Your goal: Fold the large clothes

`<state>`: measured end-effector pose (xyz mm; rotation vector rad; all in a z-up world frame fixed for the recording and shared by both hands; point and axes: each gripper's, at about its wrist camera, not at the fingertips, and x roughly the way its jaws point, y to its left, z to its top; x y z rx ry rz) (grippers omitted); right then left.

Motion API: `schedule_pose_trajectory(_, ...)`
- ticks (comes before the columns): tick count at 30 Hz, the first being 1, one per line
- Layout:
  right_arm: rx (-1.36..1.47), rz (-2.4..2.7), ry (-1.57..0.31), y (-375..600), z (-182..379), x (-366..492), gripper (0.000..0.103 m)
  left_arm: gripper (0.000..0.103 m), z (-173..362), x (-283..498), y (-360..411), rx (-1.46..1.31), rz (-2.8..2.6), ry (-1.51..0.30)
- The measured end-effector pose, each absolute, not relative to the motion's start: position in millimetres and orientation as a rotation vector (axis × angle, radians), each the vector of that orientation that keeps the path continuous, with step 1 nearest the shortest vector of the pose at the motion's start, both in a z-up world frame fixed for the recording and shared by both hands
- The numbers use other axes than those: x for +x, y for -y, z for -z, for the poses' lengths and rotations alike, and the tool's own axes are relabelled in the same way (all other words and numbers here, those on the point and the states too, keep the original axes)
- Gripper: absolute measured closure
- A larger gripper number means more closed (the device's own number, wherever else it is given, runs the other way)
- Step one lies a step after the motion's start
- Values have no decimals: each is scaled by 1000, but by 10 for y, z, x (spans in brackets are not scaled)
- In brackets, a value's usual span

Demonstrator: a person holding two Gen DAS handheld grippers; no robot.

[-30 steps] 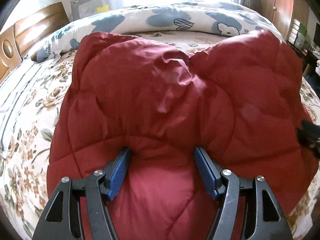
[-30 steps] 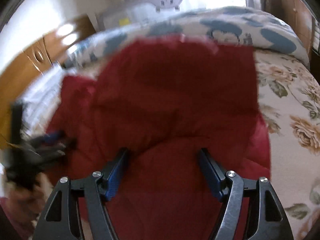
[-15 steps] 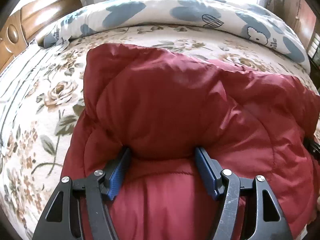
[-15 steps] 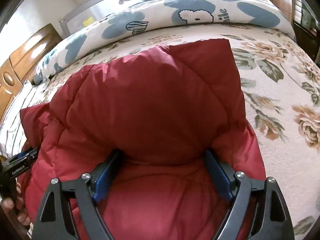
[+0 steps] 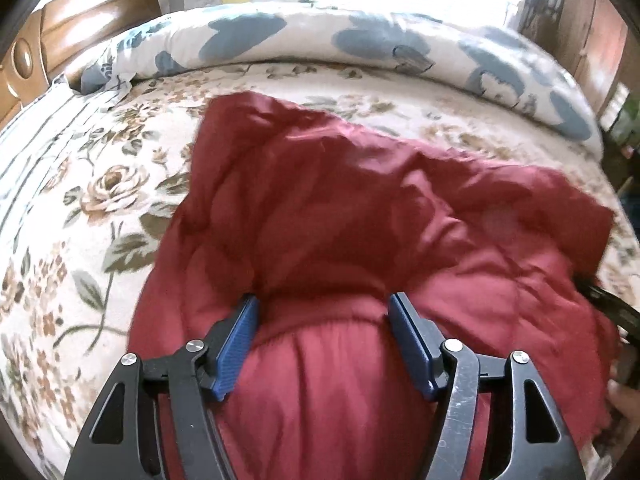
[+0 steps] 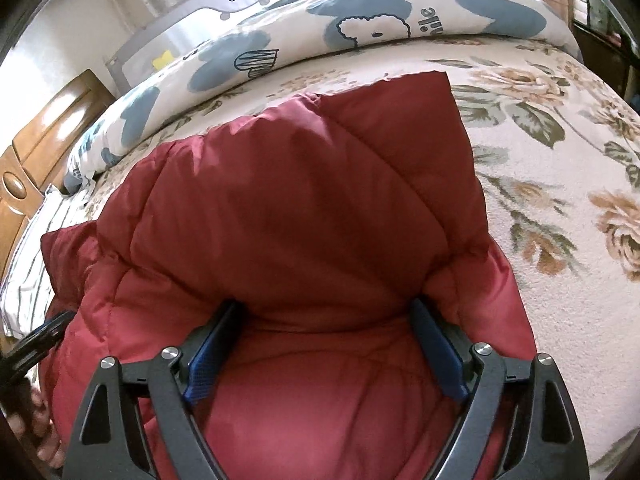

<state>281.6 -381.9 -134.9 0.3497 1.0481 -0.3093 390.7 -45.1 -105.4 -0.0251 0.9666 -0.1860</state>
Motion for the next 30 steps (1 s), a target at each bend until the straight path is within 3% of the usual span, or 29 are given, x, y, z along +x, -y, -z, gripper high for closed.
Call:
schedule_pose_trajectory(10,312,295,-1027,3767,1141,2659,16,37,906,3462,-109,-156,223,-948)
schedule_pose_trajectory(21,322,258,-991,3744,866,2270,14,36,1029,3438,-197,-145,213,-961)
schedule_pose_trajectory(23,334,250,-986,3801,825,2160,14,32,1015,3424,-241,-160,226,-953)
schedule_pose_trajectory(25,343,250,-986,3873,807,2067,14,20,992,3394,-337,-190,247,-932)
schedule_pose_trajectory(30,388,281,-990,4132,839,1839,14,19,1053,3357,-609,-261,251,-918)
